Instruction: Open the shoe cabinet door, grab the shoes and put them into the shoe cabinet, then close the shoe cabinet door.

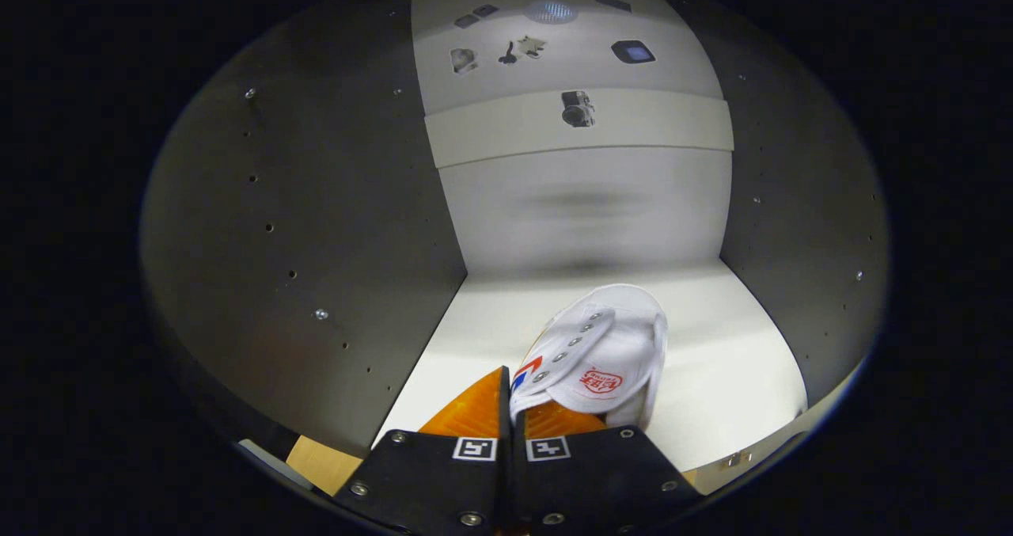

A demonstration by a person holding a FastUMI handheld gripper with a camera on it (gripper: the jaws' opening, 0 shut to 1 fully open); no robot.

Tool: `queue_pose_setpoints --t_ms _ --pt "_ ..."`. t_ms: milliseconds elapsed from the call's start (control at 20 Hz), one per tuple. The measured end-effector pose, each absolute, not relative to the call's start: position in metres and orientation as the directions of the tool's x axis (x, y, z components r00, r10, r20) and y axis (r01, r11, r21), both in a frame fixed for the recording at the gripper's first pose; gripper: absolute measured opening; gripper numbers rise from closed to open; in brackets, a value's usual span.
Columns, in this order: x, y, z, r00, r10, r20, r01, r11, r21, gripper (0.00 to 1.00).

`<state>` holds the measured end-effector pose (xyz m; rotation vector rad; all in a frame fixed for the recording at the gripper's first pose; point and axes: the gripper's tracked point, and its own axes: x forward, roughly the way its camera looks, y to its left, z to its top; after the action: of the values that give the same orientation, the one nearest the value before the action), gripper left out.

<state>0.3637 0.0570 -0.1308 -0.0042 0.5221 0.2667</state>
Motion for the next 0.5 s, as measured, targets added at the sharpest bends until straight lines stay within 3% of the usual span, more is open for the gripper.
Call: queue_pose_setpoints --t_ms 400,500 --pt "0.3617 0.0536 -0.1283 0.833 0.215 -0.510 -0.234 0.972 0.026 0.00" --pt "0.3607 0.0535 -0.1297 0.846 0.187 -0.499 -0.218 0.976 -0.002 0.05"
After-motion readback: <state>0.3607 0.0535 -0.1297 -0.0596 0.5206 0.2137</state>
